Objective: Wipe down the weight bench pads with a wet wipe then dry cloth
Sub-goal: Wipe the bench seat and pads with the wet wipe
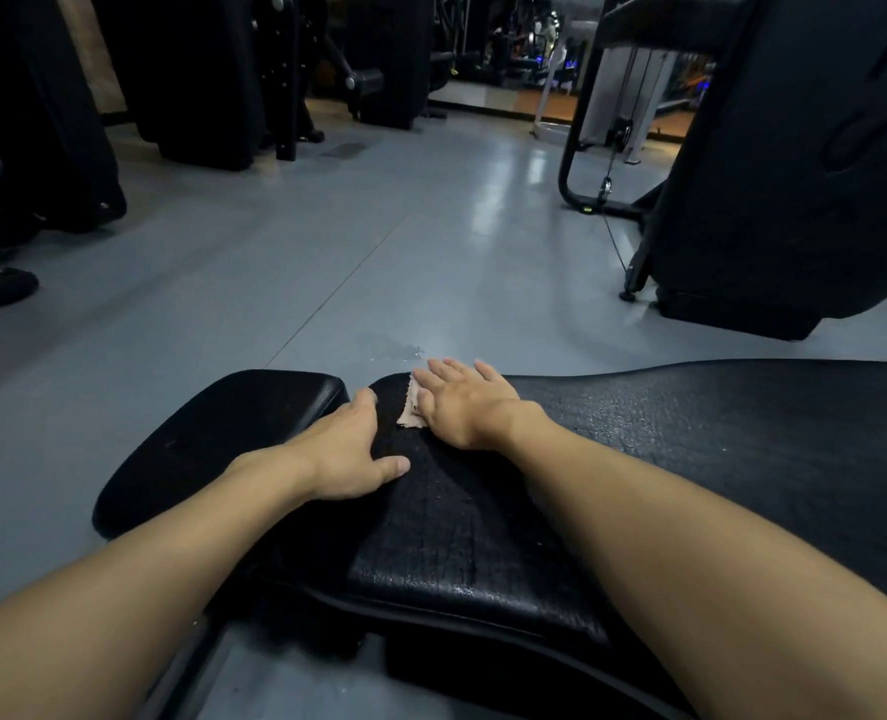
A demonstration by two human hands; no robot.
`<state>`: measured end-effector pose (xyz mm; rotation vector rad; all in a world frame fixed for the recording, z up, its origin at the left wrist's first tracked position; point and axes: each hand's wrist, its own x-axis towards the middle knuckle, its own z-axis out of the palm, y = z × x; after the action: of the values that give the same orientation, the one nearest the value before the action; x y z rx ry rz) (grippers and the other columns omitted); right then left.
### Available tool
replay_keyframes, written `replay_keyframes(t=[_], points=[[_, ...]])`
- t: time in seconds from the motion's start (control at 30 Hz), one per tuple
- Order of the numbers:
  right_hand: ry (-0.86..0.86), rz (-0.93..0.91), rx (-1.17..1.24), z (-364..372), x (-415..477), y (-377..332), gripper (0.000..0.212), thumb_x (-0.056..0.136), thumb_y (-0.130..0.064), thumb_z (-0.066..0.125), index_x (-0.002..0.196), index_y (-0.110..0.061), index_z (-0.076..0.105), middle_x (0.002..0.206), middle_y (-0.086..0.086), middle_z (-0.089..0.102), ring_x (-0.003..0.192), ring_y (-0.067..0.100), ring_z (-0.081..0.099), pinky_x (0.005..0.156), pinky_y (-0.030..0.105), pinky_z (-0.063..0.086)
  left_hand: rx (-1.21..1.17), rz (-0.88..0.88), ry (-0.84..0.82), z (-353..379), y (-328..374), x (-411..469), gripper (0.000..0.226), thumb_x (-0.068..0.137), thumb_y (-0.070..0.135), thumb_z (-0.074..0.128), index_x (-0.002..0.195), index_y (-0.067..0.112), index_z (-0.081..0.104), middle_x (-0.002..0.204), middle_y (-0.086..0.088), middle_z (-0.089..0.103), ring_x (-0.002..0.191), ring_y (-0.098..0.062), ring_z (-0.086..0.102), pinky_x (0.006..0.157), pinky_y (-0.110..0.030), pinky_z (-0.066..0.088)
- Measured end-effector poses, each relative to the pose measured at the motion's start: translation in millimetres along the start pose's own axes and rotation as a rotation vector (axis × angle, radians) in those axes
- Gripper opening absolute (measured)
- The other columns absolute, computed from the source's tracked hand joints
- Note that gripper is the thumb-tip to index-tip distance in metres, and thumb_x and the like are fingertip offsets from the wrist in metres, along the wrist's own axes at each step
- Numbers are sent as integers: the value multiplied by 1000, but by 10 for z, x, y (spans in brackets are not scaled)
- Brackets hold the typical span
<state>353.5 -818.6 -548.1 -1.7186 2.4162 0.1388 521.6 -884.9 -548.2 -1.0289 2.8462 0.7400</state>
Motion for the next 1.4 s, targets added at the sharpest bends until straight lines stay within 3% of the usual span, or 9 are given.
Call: replay_keyframes(t=[0.1,0.2,0.27,0.4,0.53,0.67,0.8,1.2,1.4], points=[[-9,58,2,-26,-143,284,56,104,-37,13,158,-22,14,166,-1,8,152,15,3,123,43,0,-18,-20,-60,-47,23,30,85,85,47,69,146,13,22,139,-8,48,123,-23,51,105,-37,42],[4,162,-11,-95,-365,647,57,103,-38,14,157,-20,18,165,-1,12,152,15,7,123,46,1,-27,-2,-113,-55,130,35,73,85,42,67,145,23,30,140,-9,46,123,-22,51,107,-37,41],[9,255,-56,-164,-533,903,58,103,-38,13,156,-18,22,165,0,13,152,15,6,122,50,-1,-16,72,-127,-16,348,16,73,85,50,65,147,25,35,149,-10,39,135,-24,41,113,-37,33],[-11,381,-91,-225,-794,1279,57,102,-38,9,156,-23,19,167,0,2,152,16,-4,119,57,-7,63,190,-224,165,1082,-65,102,68,80,61,152,36,23,164,-4,7,151,-31,2,113,-68,12],[11,402,-82,-276,-1021,1659,56,103,-36,8,157,-25,15,166,-3,9,152,13,2,120,54,-3,59,235,-278,285,1523,-13,111,65,82,63,154,40,11,165,-1,-6,149,-36,-13,107,-77,1],[14,530,-55,-386,-1333,2151,57,102,-37,7,158,-28,9,166,-5,0,152,11,-3,120,51,-7,48,369,-295,407,2039,68,108,67,79,64,154,39,14,165,5,-6,150,-31,-14,107,-77,-3],[26,632,-42,-453,-1572,2582,57,102,-36,7,158,-27,8,166,-4,-2,152,12,-6,120,52,-8,100,368,-331,511,2455,163,108,68,76,66,152,46,5,164,4,-14,146,-43,-18,99,-84,0],[110,968,72,-642,-2392,3470,59,101,-39,7,158,-25,12,166,0,-1,152,16,-4,120,52,-5,121,316,-345,534,2475,230,109,66,79,65,149,53,0,162,10,-18,148,-37,-17,103,-82,5],[187,1058,147,-533,-2801,3808,74,92,-50,2,156,-17,15,164,11,14,152,26,8,122,48,8,134,319,-336,560,2460,239,110,64,82,62,149,54,-1,162,11,-19,148,-36,-17,103,-81,7]])
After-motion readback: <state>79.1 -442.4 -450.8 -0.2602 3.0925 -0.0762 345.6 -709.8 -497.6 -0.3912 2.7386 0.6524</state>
